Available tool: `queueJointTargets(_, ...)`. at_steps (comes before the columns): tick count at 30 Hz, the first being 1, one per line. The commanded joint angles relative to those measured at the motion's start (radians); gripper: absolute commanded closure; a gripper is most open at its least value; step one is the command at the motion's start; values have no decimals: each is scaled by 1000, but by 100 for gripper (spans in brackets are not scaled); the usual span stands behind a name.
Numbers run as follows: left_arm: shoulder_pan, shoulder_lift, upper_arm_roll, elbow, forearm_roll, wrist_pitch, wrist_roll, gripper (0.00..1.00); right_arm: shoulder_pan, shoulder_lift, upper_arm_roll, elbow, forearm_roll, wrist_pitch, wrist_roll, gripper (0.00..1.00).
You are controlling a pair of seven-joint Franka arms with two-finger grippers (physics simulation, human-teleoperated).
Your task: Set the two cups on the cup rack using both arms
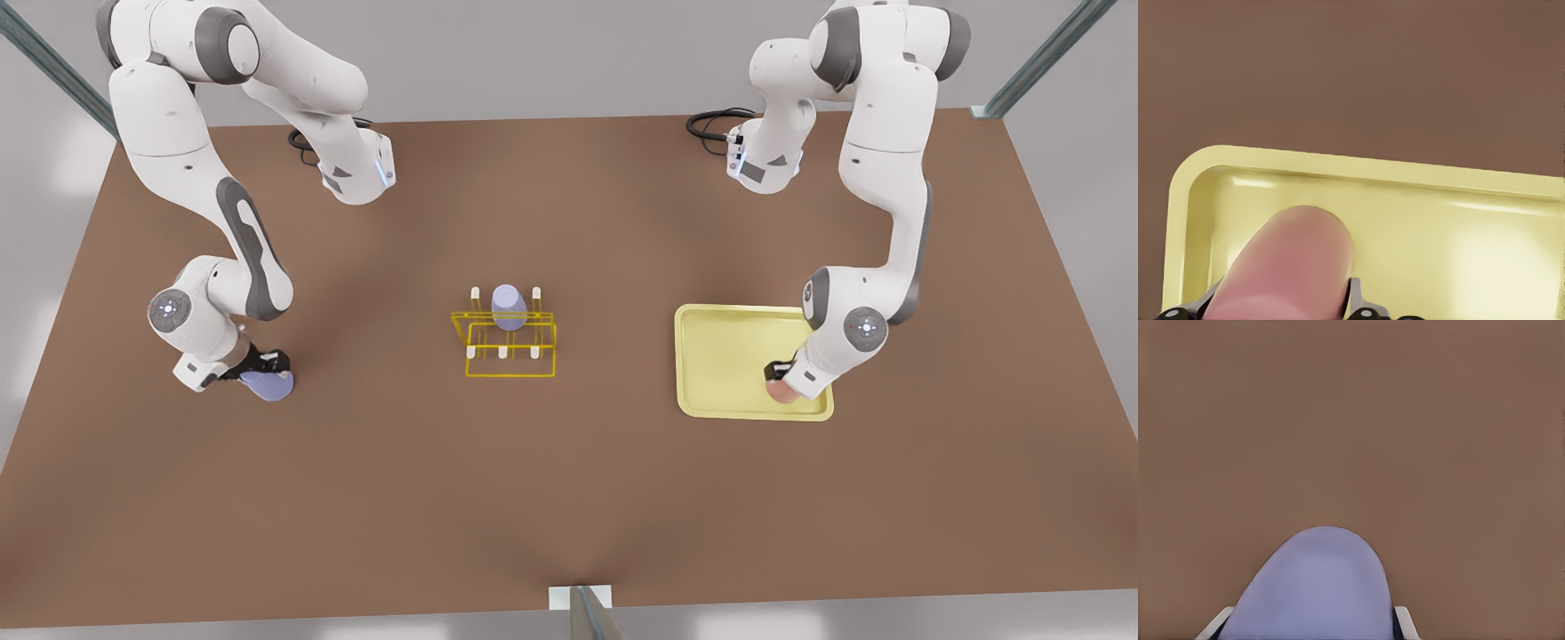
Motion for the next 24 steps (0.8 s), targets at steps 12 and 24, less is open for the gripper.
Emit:
queueJointTargets(12,-2,-3,-37,4,-4,-23,-57,14,23,-182,235,60,269,-253,-5,18)
queueJointTargets(24,-7,109,-457,486,-21,-348,-928,14,385,-96,236,415,280,-482,665,18)
